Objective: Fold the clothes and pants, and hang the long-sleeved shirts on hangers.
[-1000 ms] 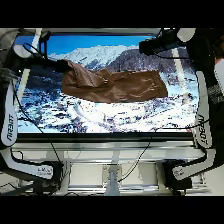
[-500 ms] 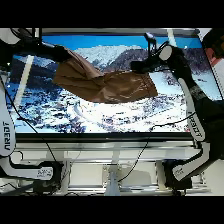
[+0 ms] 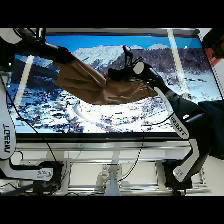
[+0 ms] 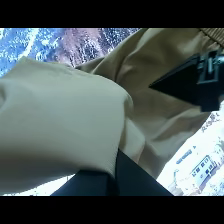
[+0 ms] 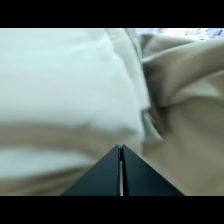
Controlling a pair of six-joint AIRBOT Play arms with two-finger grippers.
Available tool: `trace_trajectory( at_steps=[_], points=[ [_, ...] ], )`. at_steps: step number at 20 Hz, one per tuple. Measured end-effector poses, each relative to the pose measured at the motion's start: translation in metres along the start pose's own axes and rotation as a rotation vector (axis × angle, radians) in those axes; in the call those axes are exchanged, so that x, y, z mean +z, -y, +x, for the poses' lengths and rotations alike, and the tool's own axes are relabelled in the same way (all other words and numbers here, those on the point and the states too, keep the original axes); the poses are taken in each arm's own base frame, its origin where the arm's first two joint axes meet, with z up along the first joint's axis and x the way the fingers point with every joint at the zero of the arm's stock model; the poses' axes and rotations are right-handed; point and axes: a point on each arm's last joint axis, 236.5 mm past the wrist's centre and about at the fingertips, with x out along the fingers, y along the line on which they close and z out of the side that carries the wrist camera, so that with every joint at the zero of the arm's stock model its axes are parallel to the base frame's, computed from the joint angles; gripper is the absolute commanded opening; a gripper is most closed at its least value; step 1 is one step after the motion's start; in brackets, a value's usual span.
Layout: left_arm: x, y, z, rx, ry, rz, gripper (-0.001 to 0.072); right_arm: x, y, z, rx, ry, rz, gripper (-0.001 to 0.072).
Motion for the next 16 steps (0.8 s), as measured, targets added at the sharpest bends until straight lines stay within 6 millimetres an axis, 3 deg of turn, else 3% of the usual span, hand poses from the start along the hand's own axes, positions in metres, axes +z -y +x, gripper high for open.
trace_trajectory(
  at_steps=[4,8,12,16],
  points=[
    [0.004,0.01,0.0,-0.036,0.014,-0.007,0.0012,-0.015,-0.012,0.03,0.021,0.011,0.11,0.0029],
    [0.007,0.02,0.001,-0.066,0.022,-0.006,0.0012,-0.049,-0.044,0.058,0.064,-0.028,0.149,0.0028],
    [0.007,0.033,0.007,-0.09,0.016,0.007,0.0012,-0.068,-0.066,0.069,0.088,-0.042,0.145,0.0029],
    [0.003,0.048,0.025,-0.126,-0.012,0.021,0.0012,-0.067,-0.06,0.066,0.081,-0.055,0.144,0.003]
  ],
)
